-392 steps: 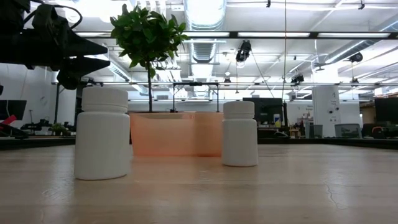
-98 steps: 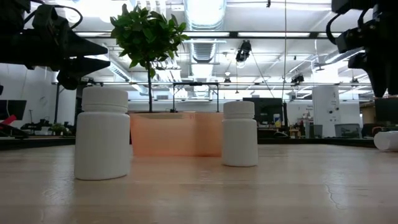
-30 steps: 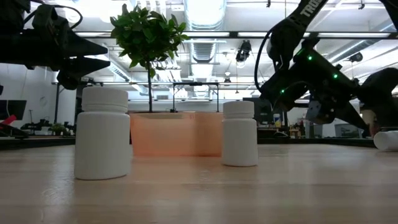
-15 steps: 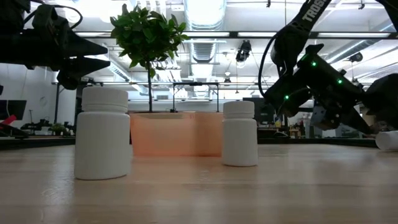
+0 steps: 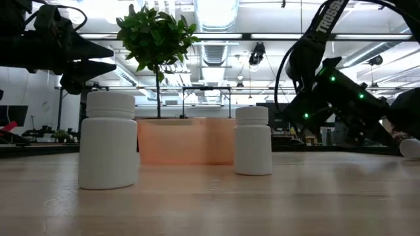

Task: Pick and place pill bottles into a basket
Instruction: Put the white pill bottle into the orange container

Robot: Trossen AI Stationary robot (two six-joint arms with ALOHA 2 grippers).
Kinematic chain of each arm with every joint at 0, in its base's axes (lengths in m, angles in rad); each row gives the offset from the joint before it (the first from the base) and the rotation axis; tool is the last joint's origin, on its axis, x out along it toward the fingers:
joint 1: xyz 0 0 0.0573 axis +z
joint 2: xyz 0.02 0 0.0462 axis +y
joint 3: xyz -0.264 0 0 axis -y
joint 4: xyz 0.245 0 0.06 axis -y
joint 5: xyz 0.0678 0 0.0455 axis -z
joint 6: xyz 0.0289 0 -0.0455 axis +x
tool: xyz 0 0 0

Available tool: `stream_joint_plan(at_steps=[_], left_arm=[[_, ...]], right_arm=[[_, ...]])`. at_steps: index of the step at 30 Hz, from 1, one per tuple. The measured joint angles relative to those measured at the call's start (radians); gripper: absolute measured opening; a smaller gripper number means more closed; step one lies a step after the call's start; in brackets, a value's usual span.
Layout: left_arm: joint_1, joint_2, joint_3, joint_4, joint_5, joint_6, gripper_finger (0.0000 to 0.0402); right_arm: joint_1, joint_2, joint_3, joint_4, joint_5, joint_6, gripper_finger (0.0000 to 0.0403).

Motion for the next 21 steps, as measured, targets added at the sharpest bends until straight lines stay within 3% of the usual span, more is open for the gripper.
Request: stream_joint_plan(at_steps=[21], left_arm=[[0.000,0.000,0.000,0.000,0.000,0.000,0.0173]], right_arm=[[0.000,0.054,-0.014,0.045,-0.062,0.030,0.0324]])
